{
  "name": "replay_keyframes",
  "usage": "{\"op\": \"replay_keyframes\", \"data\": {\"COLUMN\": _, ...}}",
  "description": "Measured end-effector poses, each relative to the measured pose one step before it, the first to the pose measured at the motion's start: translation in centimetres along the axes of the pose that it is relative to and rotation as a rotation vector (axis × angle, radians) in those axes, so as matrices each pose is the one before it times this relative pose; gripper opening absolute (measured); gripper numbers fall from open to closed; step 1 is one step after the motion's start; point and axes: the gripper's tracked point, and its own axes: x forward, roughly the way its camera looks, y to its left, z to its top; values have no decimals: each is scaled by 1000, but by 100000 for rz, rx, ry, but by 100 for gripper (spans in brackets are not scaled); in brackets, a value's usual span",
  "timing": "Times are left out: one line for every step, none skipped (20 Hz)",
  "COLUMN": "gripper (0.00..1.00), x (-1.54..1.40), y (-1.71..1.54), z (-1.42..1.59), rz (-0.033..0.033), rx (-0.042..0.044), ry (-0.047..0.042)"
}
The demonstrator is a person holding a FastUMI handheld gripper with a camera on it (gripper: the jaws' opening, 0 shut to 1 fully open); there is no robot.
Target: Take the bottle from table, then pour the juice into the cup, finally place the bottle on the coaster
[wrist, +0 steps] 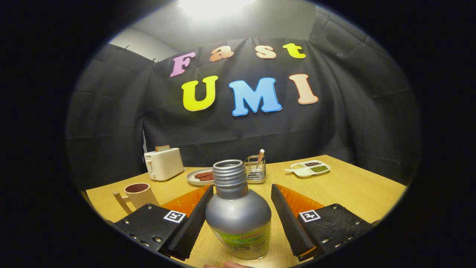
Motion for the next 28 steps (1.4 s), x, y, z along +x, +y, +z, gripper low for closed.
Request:
{"op": "replay_keyframes", "data": {"gripper": 95, "x": 11, "y": -28, "z": -256, "rz": -306, "rx": -314, "ry": 314}}
{"op": "replay_keyframes", "data": {"gripper": 95, "x": 71, "y": -3, "z": -275, "rz": -72, "rx": 114, "ry": -220}}
{"op": "replay_keyframes", "data": {"gripper": 95, "x": 43, "y": -30, "z": -47, "rz": -228, "rx": -115, "ry": -312}}
{"op": "replay_keyframes", "data": {"gripper": 95, "x": 157, "y": -3, "z": -140, "rz": -160, "rx": -418, "ry": -364}}
{"op": "replay_keyframes", "data": {"gripper": 95, "x": 259, "y": 76, "z": -113, "rz": 43, "rx": -674, "ry": -192}}
{"op": "replay_keyframes", "data": {"gripper": 95, "x": 235, "y": 108, "z": -301, "rz": 54, "rx": -711, "ry": 388}}
{"op": "replay_keyframes", "data": {"gripper": 95, "x": 239, "y": -51, "z": -226, "rz": 31, "rx": -282, "ry": 217}}
{"op": "replay_keyframes", "data": {"gripper": 95, "x": 217, "y": -1, "z": -181, "rz": -75, "rx": 188, "ry": -19}}
{"op": "replay_keyframes", "data": {"gripper": 95, "x": 164, "y": 38, "z": -116, "rz": 241, "rx": 169, "ry": 87}}
{"op": "replay_keyframes", "data": {"gripper": 95, "x": 179, "y": -105, "z": -253, "rz": -446, "rx": 217, "ry": 57}}
{"op": "replay_keyframes", "data": {"gripper": 95, "x": 125, "y": -192, "z": -111, "rz": -771, "rx": 576, "ry": 56}}
{"op": "replay_keyframes", "data": {"gripper": 95, "x": 149, "y": -29, "z": -153, "rz": -81, "rx": 1060, "ry": -142}}
{"op": "replay_keyframes", "data": {"gripper": 91, "x": -69, "y": -41, "z": 114, "rz": -1171, "rx": 565, "ry": -498}}
{"op": "replay_keyframes", "data": {"gripper": 87, "x": -145, "y": -183, "z": 138, "rz": -1199, "rx": 353, "ry": -19}}
{"op": "replay_keyframes", "data": {"gripper": 85, "x": -98, "y": -325, "z": 202, "rz": -2028, "rx": 41, "ry": 59}}
{"op": "replay_keyframes", "data": {"gripper": 85, "x": 21, "y": 32, "z": 232, "rz": -750, "rx": -933, "ry": -95}}
{"op": "replay_keyframes", "data": {"gripper": 83, "x": 66, "y": 345, "z": 226, "rz": 108, "rx": -1787, "ry": 469}}
{"op": "replay_keyframes", "data": {"gripper": 83, "x": 45, "y": 300, "z": 183, "rz": 164, "rx": -2083, "ry": 226}}
{"op": "replay_keyframes", "data": {"gripper": 83, "x": 22, "y": 266, "z": 420, "rz": 89, "rx": -2069, "ry": -222}}
{"op": "replay_keyframes", "data": {"gripper": 83, "x": 4, "y": 200, "z": 209, "rz": -304, "rx": -2255, "ry": 110}}
{"op": "replay_keyframes", "data": {"gripper": 83, "x": 100, "y": 305, "z": 243, "rz": -16, "rx": -2367, "ry": 274}}
{"op": "replay_keyframes", "data": {"gripper": 83, "x": 170, "y": 420, "z": 239, "rz": 81, "rx": -2383, "ry": 717}}
{"op": "replay_keyframes", "data": {"gripper": 83, "x": 210, "y": 413, "z": 220, "rz": 270, "rx": -2071, "ry": 833}}
{"op": "replay_keyframes", "data": {"gripper": 83, "x": 147, "y": 538, "z": 38, "rz": 505, "rx": -2189, "ry": 1432}}
{"op": "replay_keyframes", "data": {"gripper": 83, "x": 231, "y": 501, "z": 195, "rz": 676, "rx": -1986, "ry": 901}}
{"op": "replay_keyframes", "data": {"gripper": 83, "x": 232, "y": 436, "z": 218, "rz": 420, "rx": -1760, "ry": 560}}
{"op": "replay_keyframes", "data": {"gripper": 83, "x": 245, "y": 466, "z": 189, "rz": 398, "rx": -1849, "ry": 646}}
{"op": "replay_keyframes", "data": {"gripper": 83, "x": 291, "y": 427, "z": 175, "rz": 501, "rx": -2196, "ry": 511}}
